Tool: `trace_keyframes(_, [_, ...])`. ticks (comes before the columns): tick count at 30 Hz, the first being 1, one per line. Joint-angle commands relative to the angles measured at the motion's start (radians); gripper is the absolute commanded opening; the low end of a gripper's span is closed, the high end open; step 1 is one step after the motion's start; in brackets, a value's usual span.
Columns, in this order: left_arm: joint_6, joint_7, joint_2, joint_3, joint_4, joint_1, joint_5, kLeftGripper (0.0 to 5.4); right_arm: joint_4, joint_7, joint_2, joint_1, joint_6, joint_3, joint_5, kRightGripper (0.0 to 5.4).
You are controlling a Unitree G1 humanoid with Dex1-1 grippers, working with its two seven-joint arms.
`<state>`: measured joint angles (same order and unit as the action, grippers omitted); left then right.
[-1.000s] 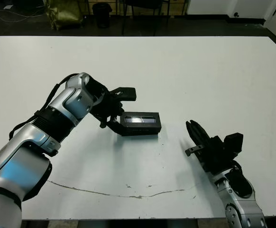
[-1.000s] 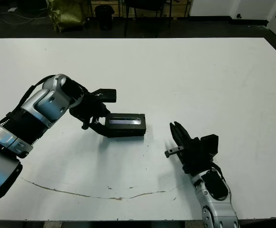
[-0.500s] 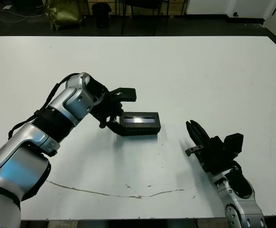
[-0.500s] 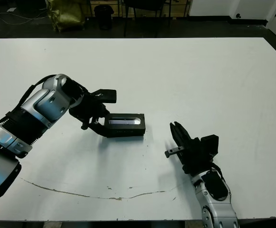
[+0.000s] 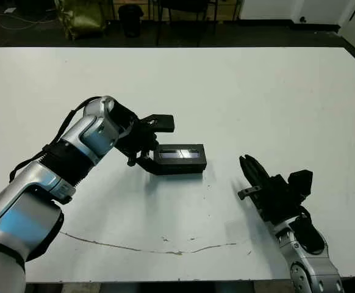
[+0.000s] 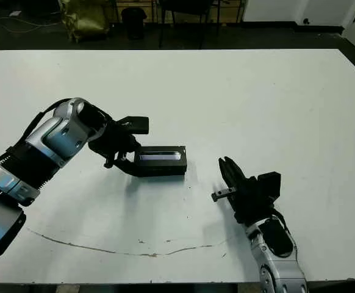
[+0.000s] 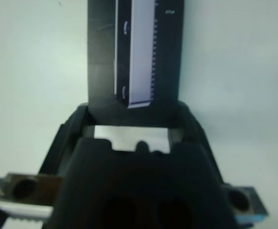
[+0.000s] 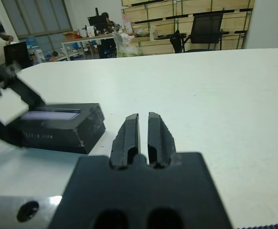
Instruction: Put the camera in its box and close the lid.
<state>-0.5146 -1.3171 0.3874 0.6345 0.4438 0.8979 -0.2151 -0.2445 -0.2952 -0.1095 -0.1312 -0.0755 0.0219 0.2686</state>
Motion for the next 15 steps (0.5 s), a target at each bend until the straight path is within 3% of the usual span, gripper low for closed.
trace_keyframes(1, [0.0, 0.02, 0.014, 0.043, 0.018, -0.088, -0.035, 2.39, 0.0, 0.009, 0.0, -0.015, -0.026, 0.001, -0.004, 0.0])
trace_keyframes(7, [-0.006, 0.036, 0.0, 0.048, 0.029, -0.108, -0.031, 2.39, -0.034, 0.031, 0.004, -0.024, -0.079, -0.001, 0.009, 0.0])
trace_keyframes(15, [-0.024, 0.077, -0.006, 0.039, 0.014, -0.122, -0.035, 2.39, -0.037, 0.033, -0.001, -0.023, -0.079, 0.003, -0.007, 0.0])
